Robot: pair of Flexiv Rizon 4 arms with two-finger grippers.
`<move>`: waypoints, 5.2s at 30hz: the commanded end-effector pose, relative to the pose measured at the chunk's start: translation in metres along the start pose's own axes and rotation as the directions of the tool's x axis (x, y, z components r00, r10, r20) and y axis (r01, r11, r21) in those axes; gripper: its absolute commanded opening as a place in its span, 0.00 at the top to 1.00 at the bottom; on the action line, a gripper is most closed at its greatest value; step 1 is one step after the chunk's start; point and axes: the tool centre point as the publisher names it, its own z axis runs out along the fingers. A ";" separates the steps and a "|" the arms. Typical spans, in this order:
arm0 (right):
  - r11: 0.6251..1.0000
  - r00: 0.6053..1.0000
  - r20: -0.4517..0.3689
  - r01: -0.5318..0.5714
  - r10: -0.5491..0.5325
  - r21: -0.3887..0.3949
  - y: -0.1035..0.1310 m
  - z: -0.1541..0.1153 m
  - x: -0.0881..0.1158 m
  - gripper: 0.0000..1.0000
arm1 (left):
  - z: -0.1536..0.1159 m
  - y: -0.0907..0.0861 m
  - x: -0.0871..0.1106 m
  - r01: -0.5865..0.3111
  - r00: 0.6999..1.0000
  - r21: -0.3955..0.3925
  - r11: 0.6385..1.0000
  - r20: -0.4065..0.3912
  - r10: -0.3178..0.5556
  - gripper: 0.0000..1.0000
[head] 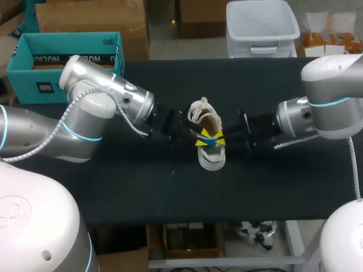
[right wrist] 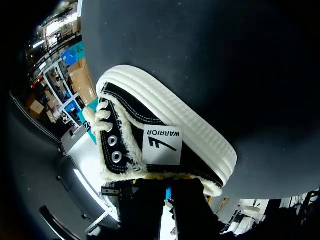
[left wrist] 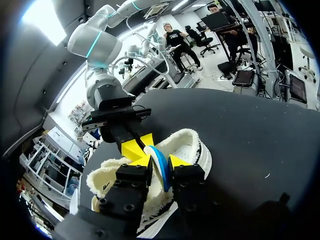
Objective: Open the shoe tongue, take the insole out of the shoe, put the insole back into the shoe, and pack the shoe into the shoebox
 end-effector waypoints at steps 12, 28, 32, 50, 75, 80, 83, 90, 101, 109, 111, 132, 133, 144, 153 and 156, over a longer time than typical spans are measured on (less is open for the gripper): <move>0.990 1.000 0.030 0.002 0.003 -0.144 -0.023 -0.012 -0.017 1.00 | -0.021 -0.025 0.001 -0.027 0.999 0.080 0.996 -0.026 0.029 0.00; 0.966 0.980 0.192 0.090 -0.043 -0.244 -0.009 -0.006 -0.013 1.00 | -0.056 -0.042 0.008 0.000 0.993 0.058 0.998 -0.116 0.007 0.00; 0.959 0.976 0.212 0.098 -0.041 -0.266 -0.007 -0.005 -0.021 1.00 | -0.071 -0.044 0.013 0.018 0.991 0.049 0.999 -0.130 -0.011 0.00; 0.927 0.968 0.249 0.090 0.004 -0.365 -0.008 -0.022 -0.040 0.52 | -0.093 -0.053 0.022 0.036 0.990 -0.020 0.999 -0.133 -0.039 0.00; 0.917 0.909 0.383 0.283 -0.163 -0.282 -0.041 -0.014 -0.012 1.00 | -0.162 -0.032 0.026 0.665 0.719 -0.435 0.607 0.151 -0.679 0.00; 0.926 0.906 0.374 0.298 -0.199 -0.231 -0.035 -0.004 -0.014 1.00 | -0.162 -0.032 0.026 0.665 0.719 -0.435 0.607 0.151 -0.679 0.00; 0.929 0.903 0.380 0.299 -0.202 -0.218 -0.032 0.001 -0.018 1.00 | -0.162 -0.032 0.026 0.665 0.719 -0.435 0.607 0.151 -0.679 0.00; 0.931 0.888 0.416 0.300 -0.194 -0.206 -0.020 0.010 -0.024 1.00 | -0.160 -0.035 0.007 0.807 0.516 -0.478 0.347 0.285 -0.808 0.00; 0.913 0.863 0.485 0.305 -0.144 -0.271 -0.003 0.022 -0.038 1.00 | -0.158 -0.026 0.008 0.869 0.326 -0.479 0.123 0.367 -0.872 0.00; 0.893 0.859 0.495 0.319 -0.130 -0.317 0.005 0.026 -0.051 1.00 | -0.159 -0.026 0.012 0.883 0.226 -0.468 0.004 0.418 -0.880 0.00; 0.892 0.859 0.495 0.319 -0.129 -0.321 0.010 0.027 -0.055 1.00 | -0.158 -0.026 0.013 0.886 0.205 -0.463 -0.017 0.425 -0.882 0.00; 0.863 0.786 0.556 0.454 -0.271 -0.221 -0.042 -0.041 -0.022 1.00 | -0.165 -0.037 0.032 0.892 0.066 -0.412 -0.187 0.527 -0.847 0.00; 0.862 0.774 0.570 0.462 -0.277 -0.209 -0.043 -0.046 -0.020 1.00 | -0.164 -0.039 0.034 0.891 0.063 -0.411 -0.191 0.530 -0.846 0.00; 0.884 0.768 0.578 0.438 -0.275 -0.162 -0.047 -0.080 -0.007 0.00 | -0.164 -0.046 0.036 0.887 0.041 -0.399 -0.232 0.568 -0.822 0.00; 0.884 0.768 0.578 0.438 -0.275 -0.162 -0.047 -0.080 -0.007 0.00 | -0.153 -0.046 0.031 0.893 -0.063 -0.287 -0.348 0.684 -0.726 0.00; 0.856 0.721 0.613 0.499 -0.324 -0.135 -0.044 -0.081 -0.004 0.00 | -0.146 -0.041 0.026 0.871 -0.105 -0.257 -0.419 0.736 -0.669 0.00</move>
